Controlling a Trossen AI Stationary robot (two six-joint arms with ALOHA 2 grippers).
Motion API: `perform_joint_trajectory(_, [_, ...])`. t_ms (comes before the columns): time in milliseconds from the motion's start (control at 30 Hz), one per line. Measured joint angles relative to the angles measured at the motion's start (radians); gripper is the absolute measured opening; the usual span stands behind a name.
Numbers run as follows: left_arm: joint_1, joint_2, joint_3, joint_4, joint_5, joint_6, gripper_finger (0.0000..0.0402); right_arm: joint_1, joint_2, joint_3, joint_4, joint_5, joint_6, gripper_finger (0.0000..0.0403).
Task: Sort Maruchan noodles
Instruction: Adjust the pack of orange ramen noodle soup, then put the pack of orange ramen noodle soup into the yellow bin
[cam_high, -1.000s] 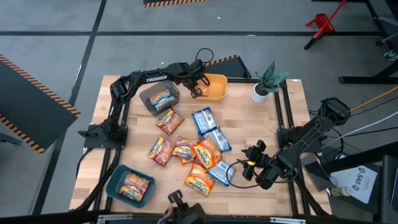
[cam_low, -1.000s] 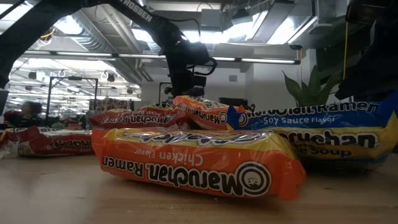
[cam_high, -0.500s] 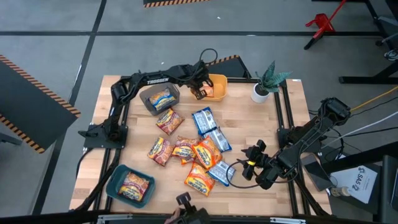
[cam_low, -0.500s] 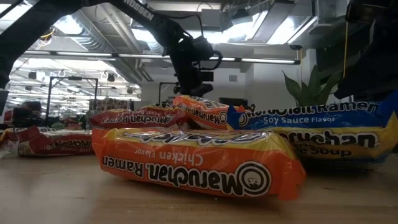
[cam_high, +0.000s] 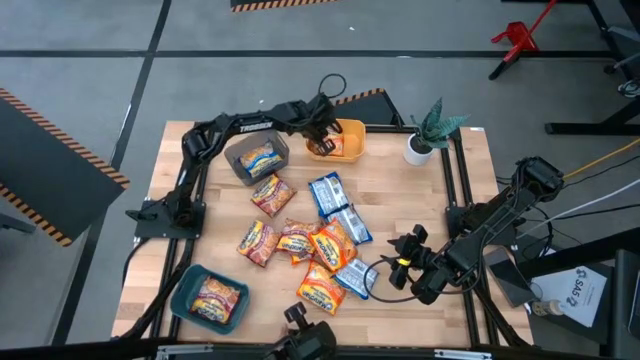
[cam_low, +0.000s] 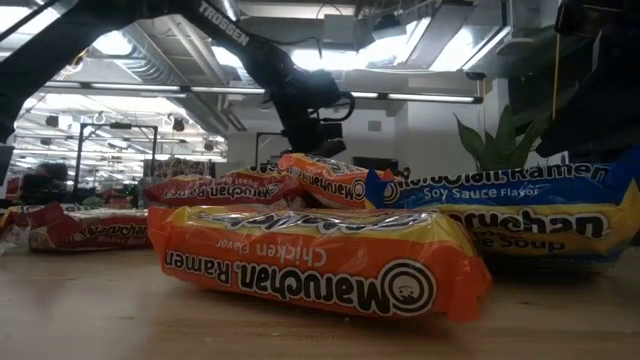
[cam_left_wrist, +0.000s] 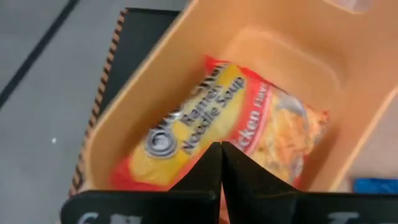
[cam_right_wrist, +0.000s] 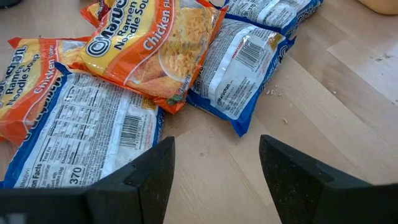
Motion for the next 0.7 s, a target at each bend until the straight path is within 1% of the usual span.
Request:
perform_joint_trajectory(67, [-0.001,0.008,-0.002,-0.016,0.007,-0.005,0.0000,0.000,0.000,0.000,0.000,0.001,0.001,0.0221])
perform_joint_trajectory(133, [-0.002,0.031,0.000,0.008,0.013,-0.016,0.0000,0.000,0.000,0.000,0.000,0.006,0.001,0.0221])
perform_joint_trajectory(267, [0.003,0.058,-0.002,-0.015,0.083,-0.064,0.0000,0.000,0.000,0.000,0.000,0.006,0.003,0.0220])
perform_joint_trajectory(433, [0.003,0.055,-0.002,-0.024,0.125,-0.079,0.0000,0.000,0.000,0.000,-0.001,0.006,0.003,0.0221])
perform_joint_trajectory(567, [0.002,0.008,-0.002,-0.059,0.237,-0.105,0.0000,0.000,0.000,0.000,-0.003,0.006,0.002,0.0221])
perform_joint_trajectory(700, [-0.010,-0.073,-0.002,-0.094,0.293,-0.137,0.0000,0.000,0.000,0.000,-0.003,0.007,-0.015,0.0221])
